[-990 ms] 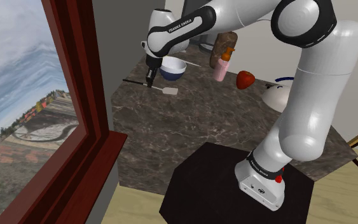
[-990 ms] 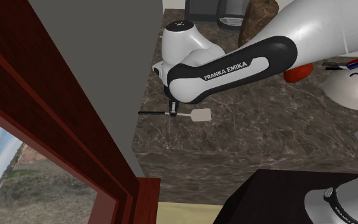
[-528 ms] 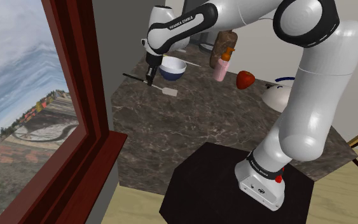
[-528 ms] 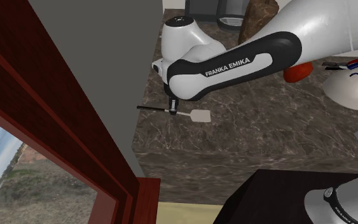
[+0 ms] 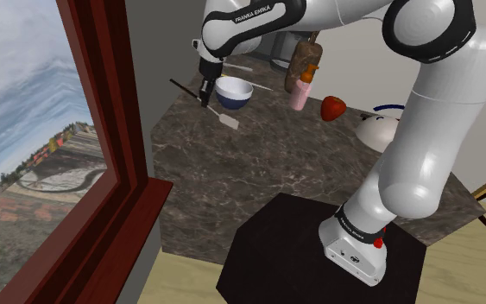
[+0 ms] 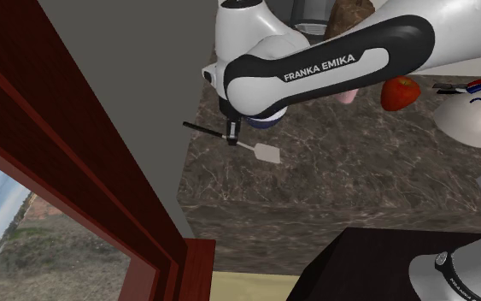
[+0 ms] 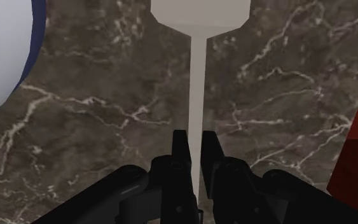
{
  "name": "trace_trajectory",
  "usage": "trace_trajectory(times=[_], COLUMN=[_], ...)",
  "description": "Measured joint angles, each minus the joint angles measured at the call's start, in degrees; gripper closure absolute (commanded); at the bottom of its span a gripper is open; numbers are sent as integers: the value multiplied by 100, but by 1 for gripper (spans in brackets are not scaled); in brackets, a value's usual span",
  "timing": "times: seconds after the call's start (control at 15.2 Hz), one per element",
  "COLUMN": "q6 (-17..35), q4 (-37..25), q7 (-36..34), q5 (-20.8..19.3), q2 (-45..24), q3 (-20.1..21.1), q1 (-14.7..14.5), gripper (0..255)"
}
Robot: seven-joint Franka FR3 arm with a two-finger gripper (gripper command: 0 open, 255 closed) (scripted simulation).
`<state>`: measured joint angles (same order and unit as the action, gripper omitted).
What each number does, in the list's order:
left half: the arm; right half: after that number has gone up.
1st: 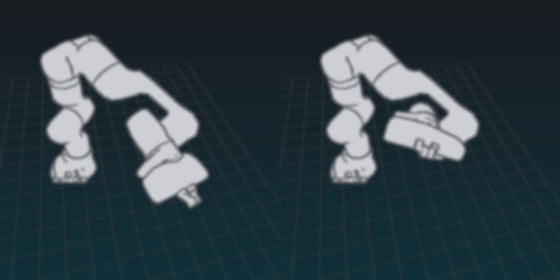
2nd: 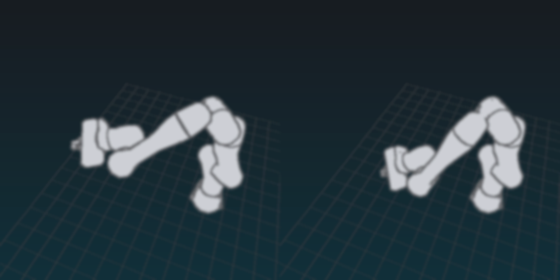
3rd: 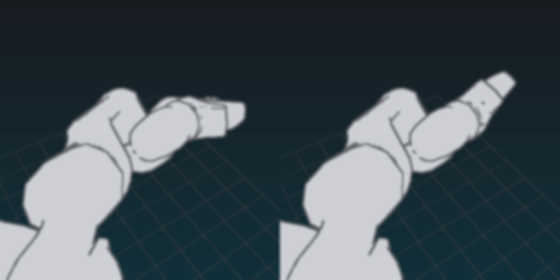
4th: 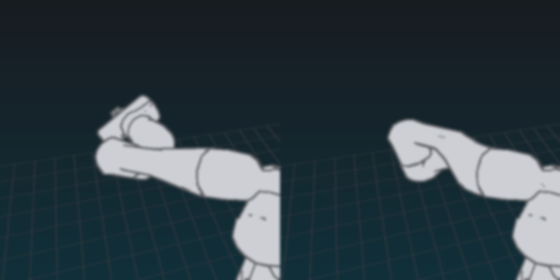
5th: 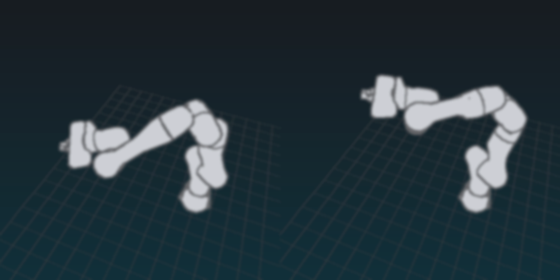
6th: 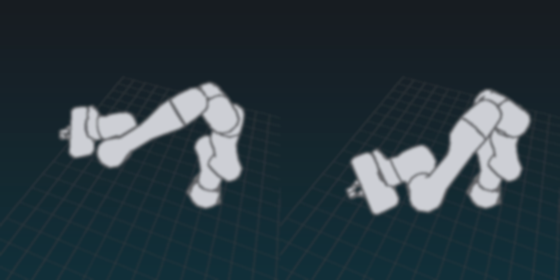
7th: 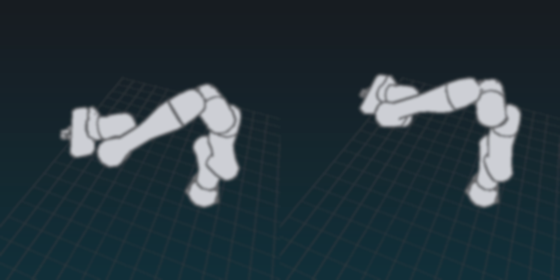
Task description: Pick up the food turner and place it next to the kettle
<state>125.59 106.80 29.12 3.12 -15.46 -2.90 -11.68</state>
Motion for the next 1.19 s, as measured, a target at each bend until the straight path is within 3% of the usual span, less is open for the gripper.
trace_trajectory(times=[1.19], q6=[-1256], q4=[-840], q7=[-57], q5=[-53], q2=[417], q3=[-16], q1=[1], gripper=[255])
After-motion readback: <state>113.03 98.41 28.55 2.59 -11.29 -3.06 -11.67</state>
